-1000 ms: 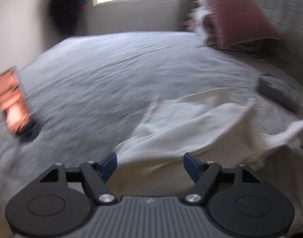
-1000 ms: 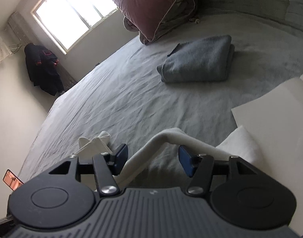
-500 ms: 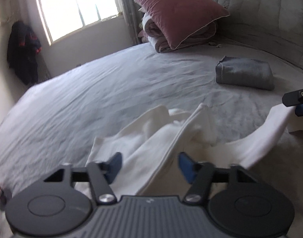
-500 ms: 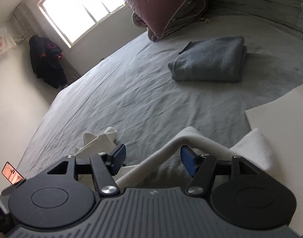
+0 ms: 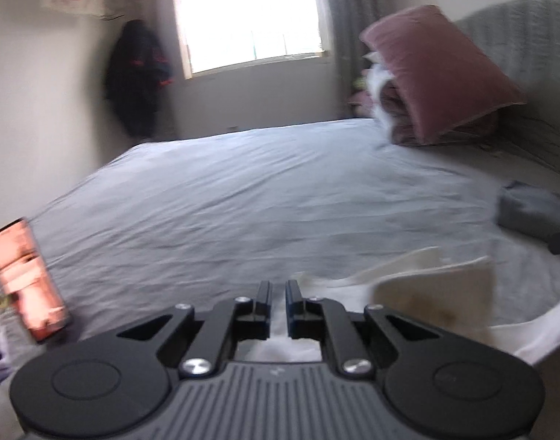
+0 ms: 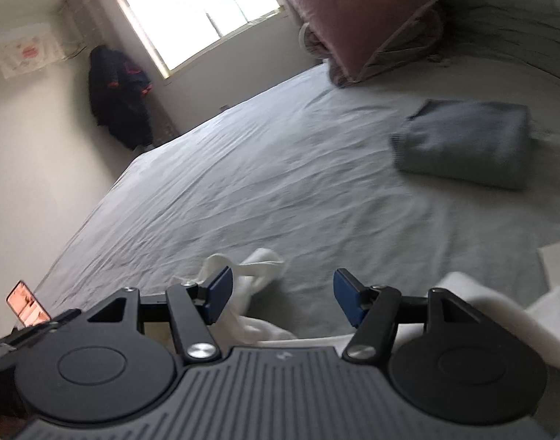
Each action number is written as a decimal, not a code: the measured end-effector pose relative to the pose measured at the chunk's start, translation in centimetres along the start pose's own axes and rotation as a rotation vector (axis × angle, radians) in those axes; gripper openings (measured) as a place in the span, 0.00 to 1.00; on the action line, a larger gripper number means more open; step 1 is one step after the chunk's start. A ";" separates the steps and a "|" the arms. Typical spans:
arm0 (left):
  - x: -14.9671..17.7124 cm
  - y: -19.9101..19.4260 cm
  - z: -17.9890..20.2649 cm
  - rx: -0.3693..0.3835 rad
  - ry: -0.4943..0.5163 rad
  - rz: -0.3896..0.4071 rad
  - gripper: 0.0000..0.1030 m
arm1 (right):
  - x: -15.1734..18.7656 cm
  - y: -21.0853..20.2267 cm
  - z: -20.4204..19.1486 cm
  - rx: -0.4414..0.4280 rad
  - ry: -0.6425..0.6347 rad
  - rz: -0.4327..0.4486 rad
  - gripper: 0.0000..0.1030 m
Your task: Fold clothes
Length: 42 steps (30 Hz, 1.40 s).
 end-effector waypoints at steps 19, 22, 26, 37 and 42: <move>4.8 0.2 -3.8 0.157 -0.100 -0.202 0.41 | 3.4 5.0 -1.3 0.044 -0.082 -0.129 0.64; 4.3 0.8 -1.2 0.223 -0.083 -0.210 0.42 | 3.8 5.1 -1.0 0.044 -0.063 -0.145 0.64; 3.6 1.9 2.4 0.309 -0.054 -0.218 0.42 | 4.2 5.2 -0.7 0.052 -0.072 -0.162 0.65; 2.7 5.8 7.3 0.376 -0.094 -0.279 0.05 | 3.9 4.9 0.5 0.065 -0.096 -0.180 0.67; 1.7 4.5 5.1 0.278 -0.092 -0.212 0.04 | 3.7 4.7 0.5 0.063 -0.103 -0.179 0.67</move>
Point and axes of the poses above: each gripper's, at about its wrist camera, not at the fingertips, and y roughly the way its jaws point, z to its right, x to its underside, the point moved 9 cm from there along y, roughly the way its jaws point, and after that the axes turned 6 degrees about -x, right-handed, at the moved point
